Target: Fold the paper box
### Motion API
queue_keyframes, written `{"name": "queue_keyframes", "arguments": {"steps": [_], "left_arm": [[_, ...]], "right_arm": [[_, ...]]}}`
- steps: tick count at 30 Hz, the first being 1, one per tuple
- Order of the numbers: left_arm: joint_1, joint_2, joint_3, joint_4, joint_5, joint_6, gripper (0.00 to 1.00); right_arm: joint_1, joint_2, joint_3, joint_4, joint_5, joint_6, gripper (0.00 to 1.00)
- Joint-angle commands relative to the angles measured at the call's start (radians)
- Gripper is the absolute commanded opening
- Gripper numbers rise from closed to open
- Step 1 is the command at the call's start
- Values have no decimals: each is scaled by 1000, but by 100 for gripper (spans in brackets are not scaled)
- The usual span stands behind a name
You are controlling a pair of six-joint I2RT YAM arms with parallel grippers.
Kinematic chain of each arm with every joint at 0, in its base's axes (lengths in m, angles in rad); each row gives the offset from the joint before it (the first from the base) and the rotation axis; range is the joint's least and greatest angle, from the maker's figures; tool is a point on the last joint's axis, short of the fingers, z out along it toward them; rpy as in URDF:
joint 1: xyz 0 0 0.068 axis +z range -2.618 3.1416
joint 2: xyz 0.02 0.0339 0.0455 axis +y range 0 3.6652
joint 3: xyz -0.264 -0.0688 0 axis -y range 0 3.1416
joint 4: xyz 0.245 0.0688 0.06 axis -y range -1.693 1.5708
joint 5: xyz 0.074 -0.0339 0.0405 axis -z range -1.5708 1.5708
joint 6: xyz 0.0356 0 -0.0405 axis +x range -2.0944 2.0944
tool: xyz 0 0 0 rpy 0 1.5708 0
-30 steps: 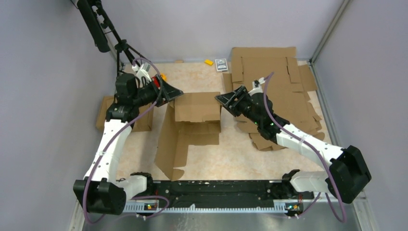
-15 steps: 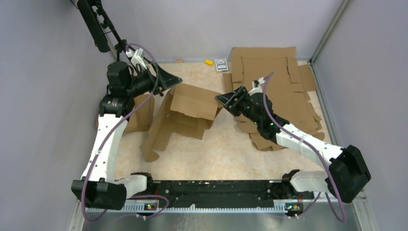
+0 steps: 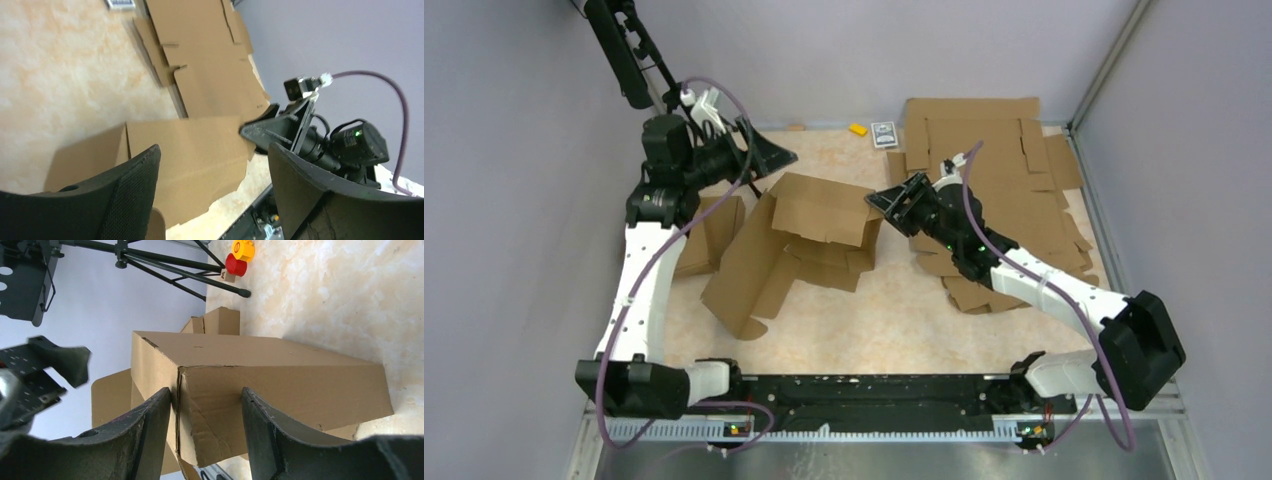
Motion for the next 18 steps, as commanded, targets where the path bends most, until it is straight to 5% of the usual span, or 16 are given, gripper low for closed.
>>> {"name": "queue_keyframes", "arguments": {"steps": [1,9,18], "left_arm": [[30,78,189,4,65,90,80],[32,163,347,-273,-229,269,79],[30,120,107,-223,-155,245,74]], "right_arm": [[13,19,71,-30,-3,-31,53],[13,43,98,-41,-9,-35,53],[21,53,109,-41,-6,-36,52]]}}
